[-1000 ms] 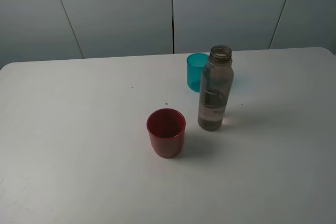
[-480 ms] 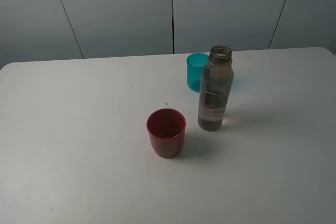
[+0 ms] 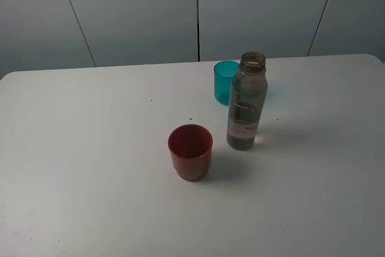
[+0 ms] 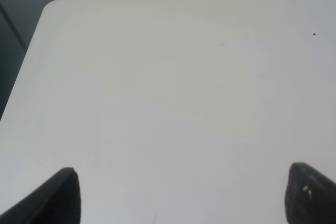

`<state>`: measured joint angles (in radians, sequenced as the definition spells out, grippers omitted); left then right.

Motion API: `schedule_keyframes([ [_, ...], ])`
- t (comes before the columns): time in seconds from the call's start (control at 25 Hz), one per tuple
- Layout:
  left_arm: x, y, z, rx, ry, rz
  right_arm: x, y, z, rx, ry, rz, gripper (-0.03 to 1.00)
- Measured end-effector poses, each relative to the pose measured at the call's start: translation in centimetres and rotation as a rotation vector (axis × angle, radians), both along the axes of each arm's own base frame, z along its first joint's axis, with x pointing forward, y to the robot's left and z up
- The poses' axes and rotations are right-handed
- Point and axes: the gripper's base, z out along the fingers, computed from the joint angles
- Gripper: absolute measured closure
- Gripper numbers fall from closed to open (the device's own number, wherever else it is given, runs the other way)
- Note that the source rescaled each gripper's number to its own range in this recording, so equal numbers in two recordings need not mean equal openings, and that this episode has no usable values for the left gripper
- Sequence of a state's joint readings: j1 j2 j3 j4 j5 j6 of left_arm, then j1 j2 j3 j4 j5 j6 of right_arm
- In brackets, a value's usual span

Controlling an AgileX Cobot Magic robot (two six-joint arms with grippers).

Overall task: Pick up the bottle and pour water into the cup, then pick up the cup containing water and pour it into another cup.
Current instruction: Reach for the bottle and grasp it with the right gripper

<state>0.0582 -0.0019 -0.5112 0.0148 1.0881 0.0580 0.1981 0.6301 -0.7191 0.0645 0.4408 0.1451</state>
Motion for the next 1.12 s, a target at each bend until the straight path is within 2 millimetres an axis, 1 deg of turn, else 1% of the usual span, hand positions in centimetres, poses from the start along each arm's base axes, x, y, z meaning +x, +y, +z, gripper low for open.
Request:
schedule_keyframes([
  [0.04, 0.0, 0.0, 0.0, 0.0, 0.0, 0.0, 0.4, 0.5, -0.2, 0.016, 0.007, 0.023, -0.03],
  [0.12, 0.0, 0.0, 0.0, 0.0, 0.0, 0.0, 1.5, 1.7, -1.5, 0.008, 0.044, 0.082, -0.03],
  [0.28, 0.0, 0.0, 0.0, 0.0, 0.0, 0.0, 2.8, 4.0, -6.0, -0.023, 0.094, 0.19, -0.03],
  [0.4, 0.0, 0.0, 0.0, 0.0, 0.0, 0.0, 2.7, 5.1, -9.1, -0.018, 0.065, 0.253, -0.03],
  [0.52, 0.0, 0.0, 0.0, 0.0, 0.0, 0.0, 1.9, 5.6, -11.6, -0.006, 0.027, 0.304, -0.03],
  [0.72, 0.0, 0.0, 0.0, 0.0, 0.0, 0.0, 0.6, 5.3, -15.3, -0.03, 0.003, 0.34, -0.03],
  [0.84, 0.0, 0.0, 0.0, 0.0, 0.0, 0.0, 0.5, 5.4, -16.7, -0.043, -0.05, 0.362, -0.03],
  [0.96, 0.0, 0.0, 0.0, 0.0, 0.0, 0.0, 1.1, 5.8, -17.2, -0.063, -0.106, 0.371, -0.03],
  [1.12, 0.0, 0.0, 0.0, 0.0, 0.0, 0.0, 2.1, 6.2, -18.7, -0.102, -0.067, 0.356, -0.03],
])
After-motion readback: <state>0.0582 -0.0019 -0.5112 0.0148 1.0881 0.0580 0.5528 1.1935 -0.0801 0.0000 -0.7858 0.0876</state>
